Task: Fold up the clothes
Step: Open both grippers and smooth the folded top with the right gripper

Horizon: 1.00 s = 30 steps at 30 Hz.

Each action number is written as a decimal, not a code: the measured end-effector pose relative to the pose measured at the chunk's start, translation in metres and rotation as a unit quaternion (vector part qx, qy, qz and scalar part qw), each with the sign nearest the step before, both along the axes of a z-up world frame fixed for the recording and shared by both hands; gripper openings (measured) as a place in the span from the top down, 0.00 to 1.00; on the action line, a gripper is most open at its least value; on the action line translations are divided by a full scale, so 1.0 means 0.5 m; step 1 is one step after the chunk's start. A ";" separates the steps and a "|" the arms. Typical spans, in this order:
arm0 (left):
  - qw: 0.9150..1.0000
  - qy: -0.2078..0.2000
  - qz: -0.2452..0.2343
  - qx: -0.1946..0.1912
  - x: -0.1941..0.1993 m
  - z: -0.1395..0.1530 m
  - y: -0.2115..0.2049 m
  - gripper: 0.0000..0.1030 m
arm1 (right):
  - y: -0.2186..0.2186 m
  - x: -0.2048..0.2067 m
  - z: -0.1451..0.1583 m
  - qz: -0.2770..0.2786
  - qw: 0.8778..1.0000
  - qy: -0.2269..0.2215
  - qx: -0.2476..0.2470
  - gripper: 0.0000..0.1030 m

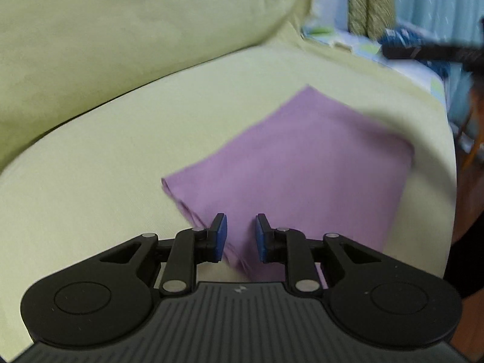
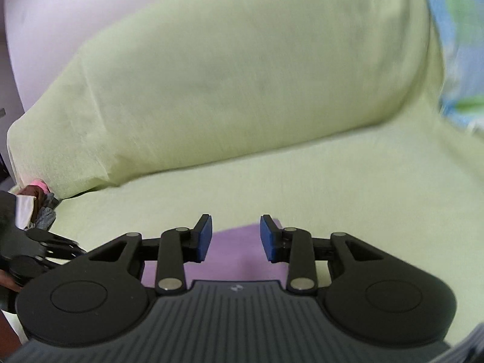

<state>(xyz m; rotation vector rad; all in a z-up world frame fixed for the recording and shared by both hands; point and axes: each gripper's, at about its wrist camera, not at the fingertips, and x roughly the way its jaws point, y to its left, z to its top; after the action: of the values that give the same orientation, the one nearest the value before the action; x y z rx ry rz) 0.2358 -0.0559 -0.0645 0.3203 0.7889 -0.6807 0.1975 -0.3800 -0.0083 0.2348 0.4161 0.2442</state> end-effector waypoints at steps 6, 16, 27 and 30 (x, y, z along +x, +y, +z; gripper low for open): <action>0.999 -0.018 -0.002 0.027 -0.100 0.049 0.045 0.75 | 0.070 -0.201 0.080 -0.037 0.997 0.012 -0.070 0.68; 0.994 -0.074 -0.042 -0.064 -0.036 0.117 0.007 0.67 | 0.064 -0.214 0.134 -0.034 0.988 0.051 -0.142 0.67; 0.999 -0.018 -0.035 0.003 -0.018 0.002 -0.039 0.66 | 0.189 0.000 -0.053 0.096 0.988 0.049 -0.115 0.67; 1.000 0.002 -0.014 0.016 -0.016 0.012 -0.034 0.66 | 0.224 0.042 -0.076 0.111 0.982 0.051 -0.145 0.67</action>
<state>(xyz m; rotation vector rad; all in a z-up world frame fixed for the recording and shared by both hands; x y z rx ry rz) 0.2280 -0.0731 -0.0583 0.3602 0.8020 -0.6949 0.2187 -0.2681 -0.0464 -0.0875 0.5751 0.3880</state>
